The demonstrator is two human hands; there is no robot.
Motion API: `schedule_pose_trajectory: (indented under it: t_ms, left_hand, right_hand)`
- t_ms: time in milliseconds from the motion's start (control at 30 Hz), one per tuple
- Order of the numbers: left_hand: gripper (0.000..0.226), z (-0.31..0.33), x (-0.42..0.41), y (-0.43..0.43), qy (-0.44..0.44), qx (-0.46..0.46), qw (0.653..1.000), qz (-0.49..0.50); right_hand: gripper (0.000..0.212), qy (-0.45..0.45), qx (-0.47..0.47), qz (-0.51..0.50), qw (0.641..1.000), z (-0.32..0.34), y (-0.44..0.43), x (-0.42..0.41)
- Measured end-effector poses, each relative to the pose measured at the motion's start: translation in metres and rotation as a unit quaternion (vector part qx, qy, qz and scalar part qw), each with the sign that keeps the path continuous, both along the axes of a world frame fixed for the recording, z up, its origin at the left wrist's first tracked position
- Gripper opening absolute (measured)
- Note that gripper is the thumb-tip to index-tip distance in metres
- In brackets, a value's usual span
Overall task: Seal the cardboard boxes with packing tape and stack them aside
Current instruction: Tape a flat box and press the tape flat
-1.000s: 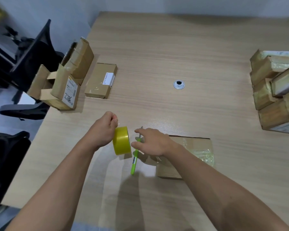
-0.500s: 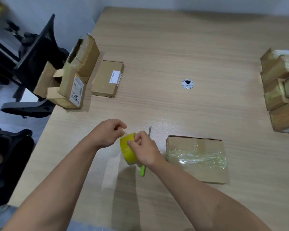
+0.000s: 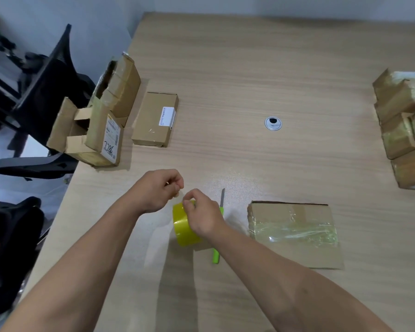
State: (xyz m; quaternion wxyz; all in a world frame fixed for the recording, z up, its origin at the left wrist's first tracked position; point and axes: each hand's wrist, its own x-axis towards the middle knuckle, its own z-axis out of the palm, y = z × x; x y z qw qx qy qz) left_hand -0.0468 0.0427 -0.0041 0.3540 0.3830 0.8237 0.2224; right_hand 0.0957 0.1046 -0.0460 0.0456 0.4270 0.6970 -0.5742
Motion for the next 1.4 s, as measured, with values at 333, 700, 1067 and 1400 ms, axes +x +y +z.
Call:
schedule_pose_trajectory:
  t_ms: [333,700,1067,1400]
  left_hand:
    - [0.025,-0.034,-0.038,-0.002,-0.02,-0.027,0.999,-0.001]
    - [0.019,-0.081,-0.035,0.013,0.046,-0.089,0.989,-0.105]
    - [0.014,-0.106,-0.033,0.013,0.086,-0.047,0.989,-0.113]
    - [0.035,-0.103,-0.036,0.029,0.074,-0.156,0.984,0.054]
  right_hand:
    - [0.058,-0.009,-0.152,-0.003,0.988,0.001,-0.018,-0.006]
    - [0.046,-0.062,-0.209,-0.07,0.973,-0.01,-0.013,-0.014]
    - [0.074,-0.078,-0.17,-0.054,0.981,-0.019,-0.002,-0.029]
    - [0.062,-0.087,-0.118,-0.027,0.989,-0.016,-0.009,-0.017]
